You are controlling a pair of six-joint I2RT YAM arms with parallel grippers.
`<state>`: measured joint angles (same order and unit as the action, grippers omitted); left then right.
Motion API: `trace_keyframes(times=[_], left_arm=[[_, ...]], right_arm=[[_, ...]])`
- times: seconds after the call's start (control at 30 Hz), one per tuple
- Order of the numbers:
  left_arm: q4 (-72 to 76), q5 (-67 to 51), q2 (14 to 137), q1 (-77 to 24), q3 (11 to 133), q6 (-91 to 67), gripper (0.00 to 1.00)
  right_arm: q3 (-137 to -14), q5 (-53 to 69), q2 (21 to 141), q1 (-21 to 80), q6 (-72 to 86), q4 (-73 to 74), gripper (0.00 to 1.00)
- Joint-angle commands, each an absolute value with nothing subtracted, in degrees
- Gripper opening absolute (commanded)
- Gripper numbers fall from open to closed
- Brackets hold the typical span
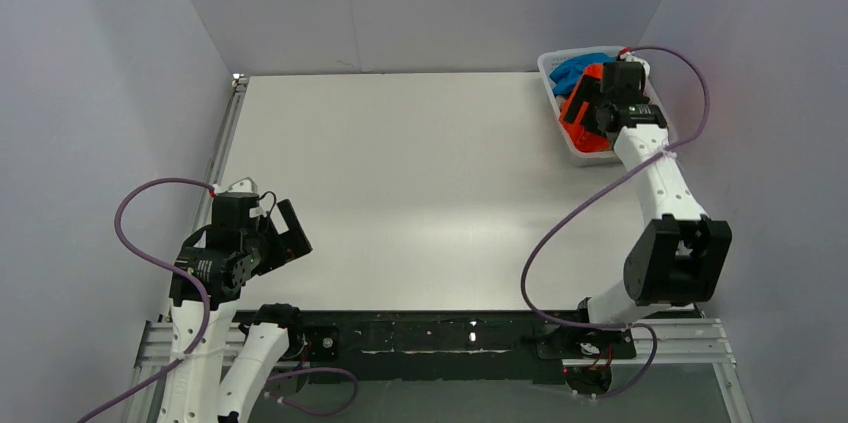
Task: Fold and stack the t-shirts
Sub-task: Grab crumpled tshirt from bin with the right arm
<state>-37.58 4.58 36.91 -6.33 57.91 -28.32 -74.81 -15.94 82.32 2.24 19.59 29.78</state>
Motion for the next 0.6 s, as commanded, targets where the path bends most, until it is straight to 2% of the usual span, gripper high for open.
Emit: trace_keyframes(times=[0.0,0.23,0.3,0.33,0.43,0.5,0.57], left_arm=[[-40.35,3.90,37.37,-6.15,57.73,-27.46,0.99],[-40.15,4.05,37.58,-6.15,57.62,-27.42,0.99],[-40.12,4.43,37.48,-6.15,57.64,-27.25,1.00],[-40.16,4.89,37.50,-6.15,57.50,-27.25,0.99],[-40.25,5.81,37.35,-6.15,57.30,-27.78,0.99],[-40.30,5.47,37.36,-6.15,57.30,-27.94,1.00],[-40.18,5.11,37.43,-6.16,57.18,-27.95,1.00]], right_arm=[[-85.94,-16.65,91.80,0.56,16.75,28.11,0.95],[-101.34,-20.77,109.60,-1.19,14.77,29.83,0.92],[-104.65,-20.11,112.98,-1.28,14.33,30.49,0.84],[-106.40,-19.33,114.48,-1.32,14.21,31.56,0.75],[-111.10,-18.35,116.07,-1.32,14.08,35.08,0.35],[-111.55,-19.07,114.35,-1.32,13.96,35.15,0.16],[-111.31,-19.37,111.58,-1.27,13.08,34.86,0.04]])
